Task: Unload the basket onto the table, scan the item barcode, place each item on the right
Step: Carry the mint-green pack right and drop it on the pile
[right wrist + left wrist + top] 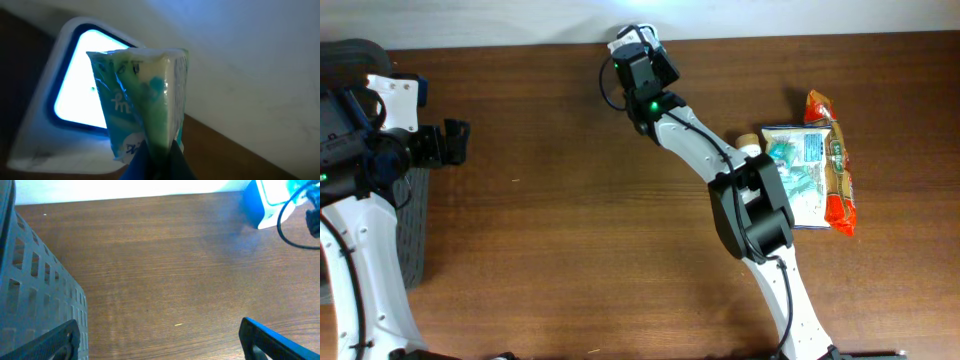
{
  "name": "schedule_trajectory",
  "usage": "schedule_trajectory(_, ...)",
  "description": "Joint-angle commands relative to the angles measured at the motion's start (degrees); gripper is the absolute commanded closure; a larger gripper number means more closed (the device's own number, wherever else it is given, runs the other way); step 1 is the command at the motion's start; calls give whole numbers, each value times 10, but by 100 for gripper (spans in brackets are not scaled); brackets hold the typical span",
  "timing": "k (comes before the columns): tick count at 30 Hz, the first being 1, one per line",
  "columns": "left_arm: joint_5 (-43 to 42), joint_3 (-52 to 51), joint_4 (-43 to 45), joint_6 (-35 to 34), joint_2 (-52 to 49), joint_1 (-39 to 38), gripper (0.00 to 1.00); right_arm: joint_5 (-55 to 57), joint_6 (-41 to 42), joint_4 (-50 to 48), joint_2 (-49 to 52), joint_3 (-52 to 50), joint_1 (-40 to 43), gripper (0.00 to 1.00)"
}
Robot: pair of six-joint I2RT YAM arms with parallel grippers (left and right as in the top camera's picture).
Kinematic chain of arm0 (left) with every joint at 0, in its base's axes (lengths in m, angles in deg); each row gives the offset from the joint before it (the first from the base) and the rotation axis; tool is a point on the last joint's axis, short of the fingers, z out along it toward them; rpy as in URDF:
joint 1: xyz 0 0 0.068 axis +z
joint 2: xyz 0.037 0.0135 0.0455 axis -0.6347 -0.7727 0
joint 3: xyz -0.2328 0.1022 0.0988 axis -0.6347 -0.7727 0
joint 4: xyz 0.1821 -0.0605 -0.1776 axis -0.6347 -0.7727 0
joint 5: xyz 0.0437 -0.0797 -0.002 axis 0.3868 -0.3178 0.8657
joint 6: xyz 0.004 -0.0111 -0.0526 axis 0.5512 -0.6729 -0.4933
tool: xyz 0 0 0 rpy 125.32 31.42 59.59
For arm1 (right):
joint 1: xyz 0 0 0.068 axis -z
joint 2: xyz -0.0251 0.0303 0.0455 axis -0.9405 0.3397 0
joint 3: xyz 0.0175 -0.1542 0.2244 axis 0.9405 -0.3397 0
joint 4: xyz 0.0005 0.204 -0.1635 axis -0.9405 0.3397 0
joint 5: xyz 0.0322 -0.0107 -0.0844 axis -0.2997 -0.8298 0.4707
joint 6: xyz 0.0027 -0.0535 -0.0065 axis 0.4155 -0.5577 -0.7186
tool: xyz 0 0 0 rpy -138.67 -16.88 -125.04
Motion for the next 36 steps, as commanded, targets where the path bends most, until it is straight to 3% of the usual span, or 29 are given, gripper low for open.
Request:
schedule_trajectory(1, -6, -1, 0, 7, 2, 2, 1, -59, 72, 81, -102, 5, -15, 96)
schedule_trajectory(4, -6, -1, 1, 7, 2, 2, 1, -262, 217, 284, -219, 5, -2, 96)
schedule_trajectory(7, -6, -1, 0, 7, 2, 2, 1, -413, 266, 506, -318, 5, 26, 96)
schedule_trajectory(10, -6, -1, 0, 7, 2, 2, 1, -437, 265, 710, -350, 5, 45, 96)
schedule_trajectory(12, -6, -1, 1, 7, 2, 2, 1, -413, 265, 765, -340, -7, 55, 96)
schedule_trajectory(17, -6, -1, 0, 7, 2, 2, 1, -383, 266, 764, -327, -103, 92, 96)
schedule_trajectory(21, -6, -1, 0, 7, 2, 2, 1, -347, 306, 729, -327, -181, 182, 96)
schedule_trajectory(28, -6, -1, 1, 7, 2, 2, 1, -354, 337, 705, -327, -188, 341, 96)
schedule_trajectory(32, -6, -1, 0, 7, 2, 2, 1, -349, 336, 688, -325, -202, 362, 96)
schedule_trajectory(36, -6, -1, 0, 7, 2, 2, 1, -335, 337, 652, -325, -243, 362, 83)
